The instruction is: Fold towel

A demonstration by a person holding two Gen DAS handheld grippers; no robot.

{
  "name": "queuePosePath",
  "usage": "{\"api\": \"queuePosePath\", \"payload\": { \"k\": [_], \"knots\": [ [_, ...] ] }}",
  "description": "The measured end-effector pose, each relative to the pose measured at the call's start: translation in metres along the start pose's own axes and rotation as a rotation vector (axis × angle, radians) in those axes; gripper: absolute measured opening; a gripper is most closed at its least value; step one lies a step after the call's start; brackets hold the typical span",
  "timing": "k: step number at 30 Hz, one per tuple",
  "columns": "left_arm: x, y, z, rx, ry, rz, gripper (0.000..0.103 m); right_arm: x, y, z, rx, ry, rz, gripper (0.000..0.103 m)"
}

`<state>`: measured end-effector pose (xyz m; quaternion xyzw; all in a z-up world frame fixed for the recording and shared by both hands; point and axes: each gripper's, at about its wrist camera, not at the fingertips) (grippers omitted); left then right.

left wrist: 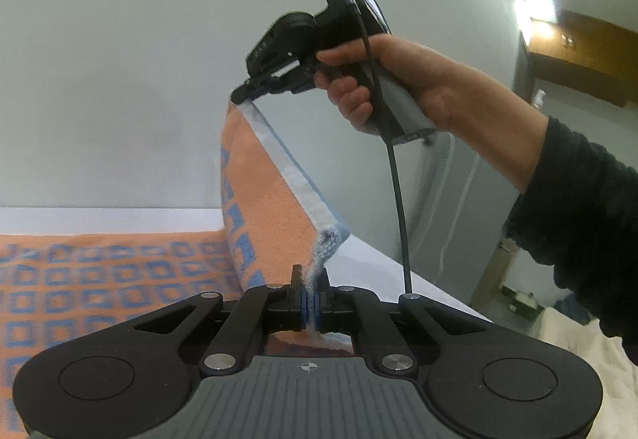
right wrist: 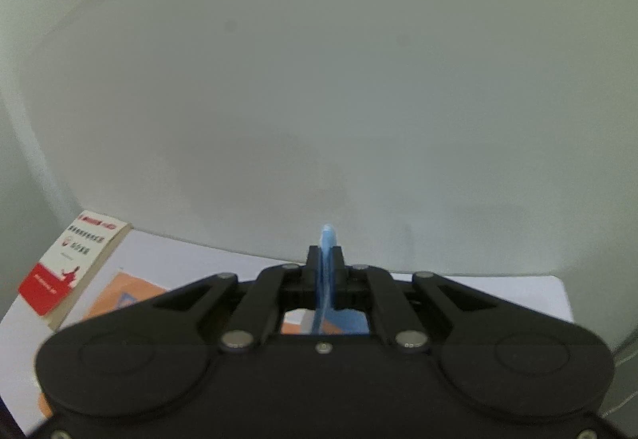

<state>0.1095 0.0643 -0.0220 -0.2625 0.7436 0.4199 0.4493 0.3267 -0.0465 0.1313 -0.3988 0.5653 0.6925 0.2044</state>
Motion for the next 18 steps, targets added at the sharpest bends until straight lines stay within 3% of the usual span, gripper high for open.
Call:
{"api": "queuePosePath", "payload": {
  "k": [7,12,18],
  "knots": [
    [0.007,0.017,0.020,-0.054,0.113,-0.012,0.003,-0.003,-0.029,0.064,-0.062,0.075,0.045,0.002],
    [0.016,0.034,0.021,-0.134,0.165,-0.050,0.003,-0.008,-0.051,0.100,-0.102,0.118,0.065,0.002],
    [0.016,0.030,0.024,-0.192,0.241,-0.064,0.003,-0.020,-0.073,0.144,-0.133,0.181,0.072,0.002]
  ]
}}
Point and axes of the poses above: each gripper's, at about its wrist camera, not at the fingertips, and y roughly against the way its jaws point, z to its left, x to its underside, and after that the axes turned 8 degrees about z, right-handed
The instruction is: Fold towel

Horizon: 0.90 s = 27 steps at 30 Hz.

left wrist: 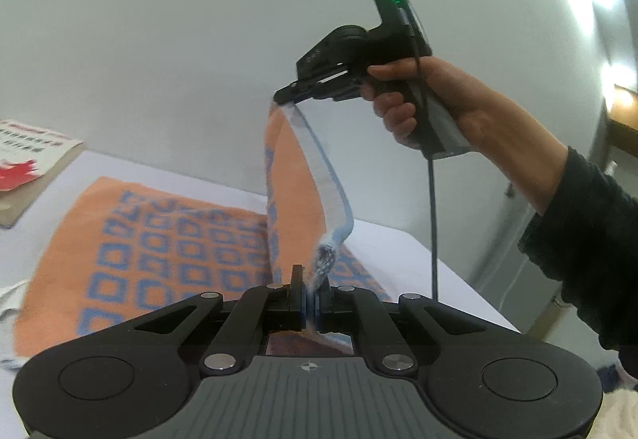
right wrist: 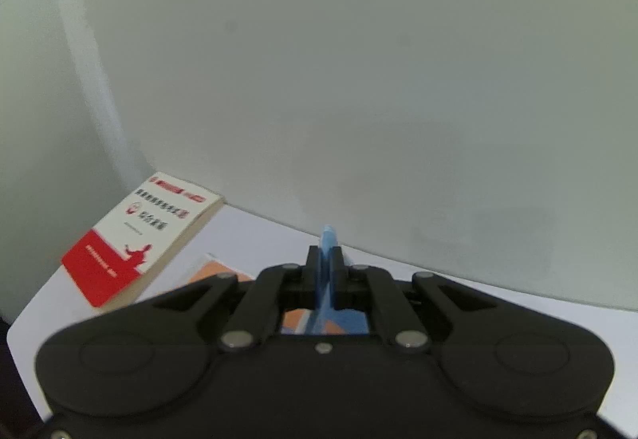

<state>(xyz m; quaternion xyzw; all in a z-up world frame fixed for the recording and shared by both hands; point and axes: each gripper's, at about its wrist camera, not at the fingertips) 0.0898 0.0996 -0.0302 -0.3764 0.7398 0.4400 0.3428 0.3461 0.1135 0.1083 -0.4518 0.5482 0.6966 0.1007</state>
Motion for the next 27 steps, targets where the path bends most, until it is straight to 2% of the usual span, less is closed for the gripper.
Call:
{"api": "queuePosePath", "payload": {
  "k": [8,15,21,27],
  "knots": [
    [0.002,-0.005,-0.002,-0.075,0.088,-0.008,0.003,-0.013,-0.026,0.052,-0.016,0.081,0.034,0.002],
    [0.002,-0.004,0.025,-0.158,0.170,-0.006,0.003,-0.024,-0.070,0.096,-0.013,0.121,0.076,0.002],
    [0.008,0.001,0.037,-0.229,0.185,-0.007,0.003,-0.027,-0.107,0.124,-0.005,0.147,0.121,0.002],
    [0.012,0.008,0.030,-0.267,0.218,-0.009,0.003,-0.028,-0.142,0.143,0.005,0.150,0.157,0.002]
  ]
}}
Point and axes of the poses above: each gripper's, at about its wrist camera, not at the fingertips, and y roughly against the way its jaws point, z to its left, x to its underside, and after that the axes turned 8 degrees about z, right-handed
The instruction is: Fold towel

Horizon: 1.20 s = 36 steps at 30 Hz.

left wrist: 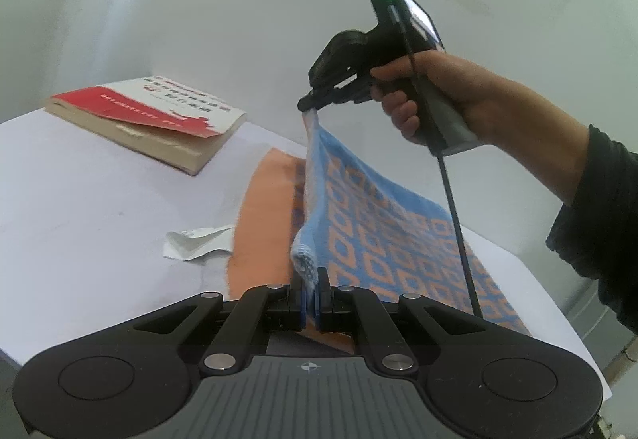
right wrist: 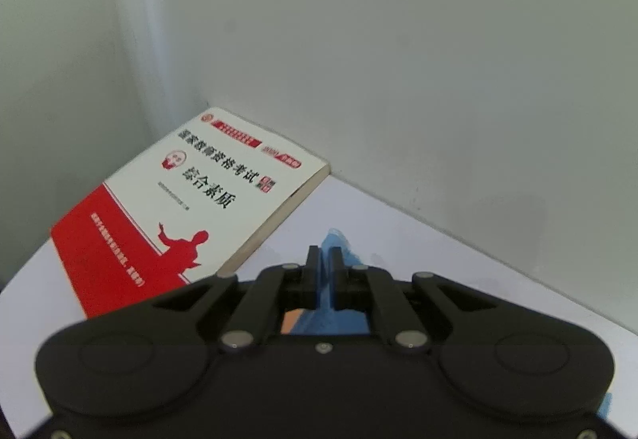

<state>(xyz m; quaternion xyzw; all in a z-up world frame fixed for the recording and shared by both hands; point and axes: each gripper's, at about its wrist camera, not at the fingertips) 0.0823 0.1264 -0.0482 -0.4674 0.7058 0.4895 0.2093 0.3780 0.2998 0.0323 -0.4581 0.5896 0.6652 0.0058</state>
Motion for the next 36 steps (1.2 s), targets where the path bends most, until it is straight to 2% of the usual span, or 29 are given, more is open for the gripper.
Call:
{"api": "queuePosePath", "payload": {
  "k": [4,8,13,15,17,19,21,23,26,29,32,36],
  "knots": [
    [0.001,0.007,-0.004,-0.016,0.006,0.001,0.003,0.001,-0.020,0.010,0.011,0.006,0.015,0.002],
    [0.004,0.019,-0.006,-0.032,0.008,0.003,0.003,0.004,-0.030,0.016,-0.019,-0.006,0.014,0.002],
    [0.008,0.030,-0.011,-0.056,0.007,0.011,0.007,0.014,-0.034,0.021,-0.065,0.005,-0.010,0.009],
    [0.006,0.034,-0.014,-0.079,0.002,-0.002,0.010,0.018,-0.033,0.021,-0.088,0.015,-0.026,0.017],
    [0.004,0.043,-0.017,-0.103,-0.008,-0.020,0.014,0.023,-0.022,0.016,-0.107,0.013,-0.063,0.017],
    [0.003,0.053,-0.016,-0.134,-0.007,-0.036,0.014,0.031,-0.004,0.004,-0.137,-0.010,-0.101,0.022],
    [0.003,0.057,-0.013,-0.154,-0.001,-0.041,0.014,0.039,0.013,-0.005,-0.158,-0.019,-0.128,0.035],
    [0.003,0.064,-0.010,-0.195,0.005,-0.050,0.014,0.063,0.050,-0.026,-0.183,-0.005,-0.187,0.041],
    [0.001,0.069,-0.014,-0.204,-0.007,-0.071,0.014,0.101,0.086,-0.059,-0.164,0.009,-0.238,0.043],
    [-0.003,0.068,-0.028,-0.173,-0.056,-0.074,0.015,0.140,0.111,-0.095,-0.136,-0.016,-0.268,0.044],
    [-0.004,0.054,-0.053,-0.135,-0.119,-0.058,0.022,0.208,0.148,-0.142,-0.080,-0.085,-0.332,0.046],
    [-0.004,0.024,-0.089,-0.067,-0.203,-0.012,0.025,0.280,0.172,-0.178,-0.026,-0.186,-0.393,0.050]
  ]
}}
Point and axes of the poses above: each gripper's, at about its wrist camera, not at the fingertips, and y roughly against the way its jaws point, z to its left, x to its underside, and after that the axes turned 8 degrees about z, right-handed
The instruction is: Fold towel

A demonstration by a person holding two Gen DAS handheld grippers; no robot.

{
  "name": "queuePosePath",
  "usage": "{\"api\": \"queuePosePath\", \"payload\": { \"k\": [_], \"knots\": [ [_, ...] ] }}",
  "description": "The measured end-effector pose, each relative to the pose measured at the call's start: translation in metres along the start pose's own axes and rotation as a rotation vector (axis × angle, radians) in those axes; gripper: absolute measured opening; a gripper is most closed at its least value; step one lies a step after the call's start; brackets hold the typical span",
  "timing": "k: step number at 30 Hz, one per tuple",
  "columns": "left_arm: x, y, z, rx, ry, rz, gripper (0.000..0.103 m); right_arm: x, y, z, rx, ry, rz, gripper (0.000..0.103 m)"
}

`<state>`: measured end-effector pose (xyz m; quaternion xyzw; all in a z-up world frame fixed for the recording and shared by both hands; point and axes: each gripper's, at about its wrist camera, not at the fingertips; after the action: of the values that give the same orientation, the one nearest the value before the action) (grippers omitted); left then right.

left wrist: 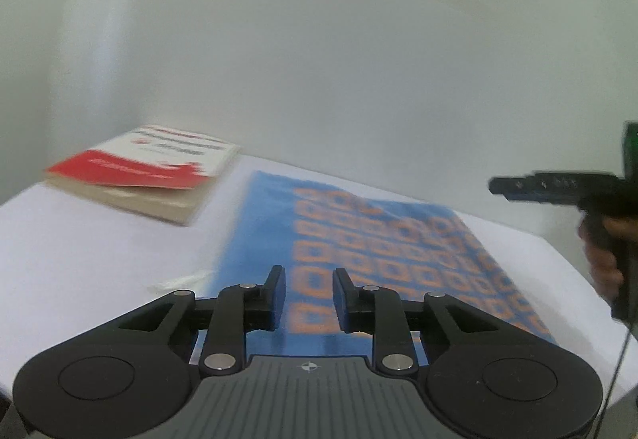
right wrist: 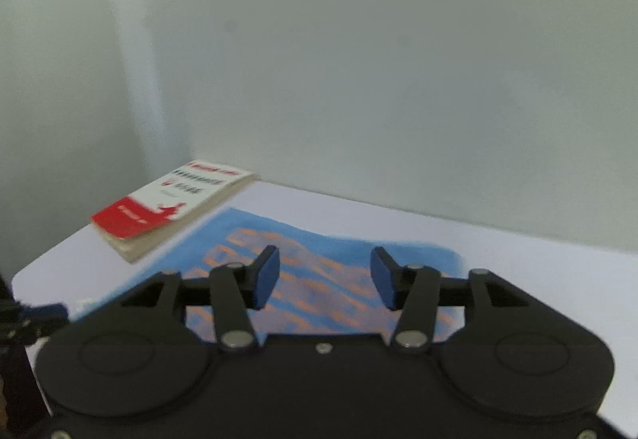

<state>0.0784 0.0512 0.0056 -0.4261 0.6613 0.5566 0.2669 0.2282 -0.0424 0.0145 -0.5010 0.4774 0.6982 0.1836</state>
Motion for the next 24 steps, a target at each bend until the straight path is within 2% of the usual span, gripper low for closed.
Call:
{"api": "queuePosePath", "payload": {
  "k": [2,4,6,8,12,14,17,22,24],
  "knots": [
    [-0.001,-0.017,-0.022,0.048,-0.049,0.017,0.035,0.021,0.011,-0.013,0.010,-0.003,-0.010,0.049],
    [-0.001,-0.034,-0.050,0.104,-0.106,0.028,0.039,0.028,0.011,-0.020,0.014,0.006,0.005,0.040],
    [0.000,-0.048,-0.073,0.153,-0.152,0.033,0.040,0.029,0.005,-0.029,0.010,0.010,0.029,0.024],
    [0.001,-0.058,-0.088,0.191,-0.176,0.030,0.040,0.024,-0.003,-0.034,0.000,0.017,0.039,0.023],
    [0.001,-0.078,-0.110,0.210,-0.220,0.034,0.040,-0.010,-0.048,-0.039,-0.072,0.038,0.067,0.022],
    [0.002,-0.081,-0.112,0.211,-0.231,0.028,0.050,-0.019,-0.070,-0.043,-0.093,0.027,0.080,0.024],
    [0.001,-0.087,-0.114,0.208,-0.230,0.064,0.051,-0.033,-0.111,-0.057,-0.146,-0.018,0.109,0.024],
    [-0.002,-0.095,-0.114,0.179,-0.201,0.097,0.051,-0.027,-0.150,-0.070,-0.237,-0.116,0.152,0.024],
    [-0.004,-0.104,-0.115,0.175,-0.207,0.129,0.051,-0.022,-0.159,-0.069,-0.230,-0.116,0.189,0.023]
  ]
}}
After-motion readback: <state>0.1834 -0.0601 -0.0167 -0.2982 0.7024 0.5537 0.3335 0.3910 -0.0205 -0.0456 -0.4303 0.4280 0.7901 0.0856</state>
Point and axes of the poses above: each gripper's, at about its wrist camera, not at the fingertips, and y roughly against the way its jaws point, z to its left, x to its underside, and after that the axes turned 8 degrees about z, right-handed
